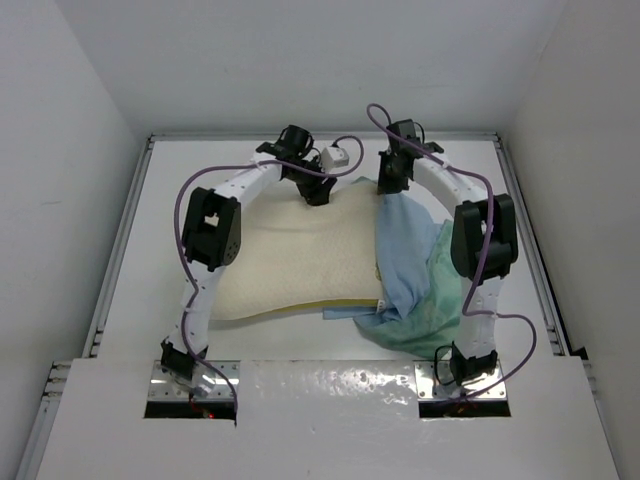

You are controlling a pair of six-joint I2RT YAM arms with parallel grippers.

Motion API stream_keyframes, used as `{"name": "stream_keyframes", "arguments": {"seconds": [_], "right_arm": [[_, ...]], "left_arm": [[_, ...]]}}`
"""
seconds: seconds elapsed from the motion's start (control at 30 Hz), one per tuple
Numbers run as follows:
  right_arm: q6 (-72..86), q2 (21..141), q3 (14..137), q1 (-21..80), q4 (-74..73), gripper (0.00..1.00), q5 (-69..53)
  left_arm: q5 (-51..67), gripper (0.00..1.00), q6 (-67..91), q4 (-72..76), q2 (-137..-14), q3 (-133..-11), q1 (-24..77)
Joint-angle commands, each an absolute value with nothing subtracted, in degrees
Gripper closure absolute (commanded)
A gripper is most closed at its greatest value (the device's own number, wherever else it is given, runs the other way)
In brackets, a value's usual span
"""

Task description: Put the pillow into the pillowcase

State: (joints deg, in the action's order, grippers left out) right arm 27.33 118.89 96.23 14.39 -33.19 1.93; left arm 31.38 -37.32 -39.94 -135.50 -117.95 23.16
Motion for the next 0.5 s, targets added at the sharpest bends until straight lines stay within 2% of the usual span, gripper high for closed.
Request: {"name": "stream_keyframes", "arguments": {"seconds": [0.0,0.07,0.1,0.27,0.37,0.43,0.47], "right_arm": [[26.37,118.56,98.52,13.8,-31.81,1.0,5.98],[25.32,118.48,99.23,13.8,-32.43,1.0,5.36],[25.05,118.04,99.4,13.97,-32.26,1.0,5.19],[21.01,116.89,105.8,16.26,-34.18,1.0,10.71],[19.6,116.98,108.54,16.26,-35.59,1.0,11.69],[19.6,116.55,106.02,16.17,-34.72,1.0,9.94],[19.77,116.37,104.69,16.17,-33.5,1.0,9.32]], "left_arm": [[41.39,0.59,-42.89,-51.49,-133.42,-115.48,24.08],[43.68,0.74,-43.59,-53.78,-133.59,-118.03,24.08],[43.94,0.98,-43.16,-54.57,-133.68,-118.91,24.08],[45.79,1.0,-45.44,-58.54,-130.88,-119.54,25.22],[42.04,1.0,-41.68,-55.12,-128.59,-118.3,25.66],[38.34,0.64,-37.54,-53.09,-128.15,-118.82,25.4],[35.71,0.56,-37.09,-52.65,-128.14,-119.09,25.23]]}}
